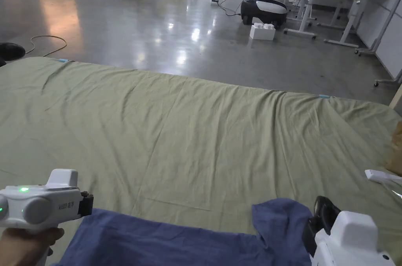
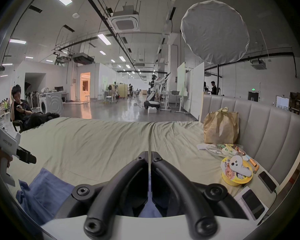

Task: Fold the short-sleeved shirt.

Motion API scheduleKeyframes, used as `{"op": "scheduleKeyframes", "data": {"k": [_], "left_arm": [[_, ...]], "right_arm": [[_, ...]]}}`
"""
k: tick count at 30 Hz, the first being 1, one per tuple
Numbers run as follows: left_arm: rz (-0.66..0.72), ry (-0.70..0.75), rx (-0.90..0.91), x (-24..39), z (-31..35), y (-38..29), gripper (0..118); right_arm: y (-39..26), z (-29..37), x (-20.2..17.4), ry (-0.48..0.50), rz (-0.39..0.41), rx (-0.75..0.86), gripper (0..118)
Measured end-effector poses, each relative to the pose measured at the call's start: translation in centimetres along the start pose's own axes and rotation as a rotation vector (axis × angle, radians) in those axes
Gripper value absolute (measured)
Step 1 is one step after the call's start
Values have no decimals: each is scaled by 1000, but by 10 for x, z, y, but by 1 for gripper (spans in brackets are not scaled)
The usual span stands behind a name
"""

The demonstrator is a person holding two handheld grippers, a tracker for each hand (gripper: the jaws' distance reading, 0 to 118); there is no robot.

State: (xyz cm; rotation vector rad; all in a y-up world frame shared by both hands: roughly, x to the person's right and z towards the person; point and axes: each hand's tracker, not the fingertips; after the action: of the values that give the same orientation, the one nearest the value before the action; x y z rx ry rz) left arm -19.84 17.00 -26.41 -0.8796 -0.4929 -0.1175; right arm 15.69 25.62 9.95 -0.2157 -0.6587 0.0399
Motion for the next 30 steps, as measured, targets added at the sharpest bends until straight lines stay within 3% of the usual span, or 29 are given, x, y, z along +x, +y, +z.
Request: {"op": "scheduleKeyframes", "data": {"k": [3, 6, 7, 13, 16, 18, 19, 21, 24, 26, 29, 30], "left_arm": [[-17, 27, -93, -1, -23, 8, 35], [11, 26, -194, -3, -45, 12, 45], [9, 42, -214, -4, -50, 11, 56], [-42, 58, -246, 6, -65, 11, 61], [-142, 100, -224, 10, -75, 11, 53], [-184, 92, -200, 18, -73, 5, 36], [-188, 84, -194, 19, -78, 1, 21], [-189, 66, -186, 21, -79, -2, 6], [-184, 61, -174, 23, -72, -5, 5], [-165, 39, -153, 17, -67, -3, 5], [-134, 9, -107, 15, -52, -2, 5], [-129, 11, -87, 14, -46, -2, 4]], "right_arm": [[-10, -7, 5, -6, 8, -43, 3], [-20, -12, 10, -20, 13, -79, 3], [-23, -14, 12, -25, 13, -92, 3], [-39, -23, 19, -43, 3, -162, 3], [-45, -27, 20, -42, -8, -187, 3], [-49, -30, 22, -36, -18, -201, 3], [-51, -31, 22, -35, -21, -207, 3], [-53, -37, 26, -33, -25, -230, 3], [-57, -53, 39, -25, -44, -310, 4], [-59, -70, 51, -14, -45, -377, 20], [-64, -103, 70, 13, -46, -495, 65], [-68, -118, 77, 15, -37, -545, 71]]}}
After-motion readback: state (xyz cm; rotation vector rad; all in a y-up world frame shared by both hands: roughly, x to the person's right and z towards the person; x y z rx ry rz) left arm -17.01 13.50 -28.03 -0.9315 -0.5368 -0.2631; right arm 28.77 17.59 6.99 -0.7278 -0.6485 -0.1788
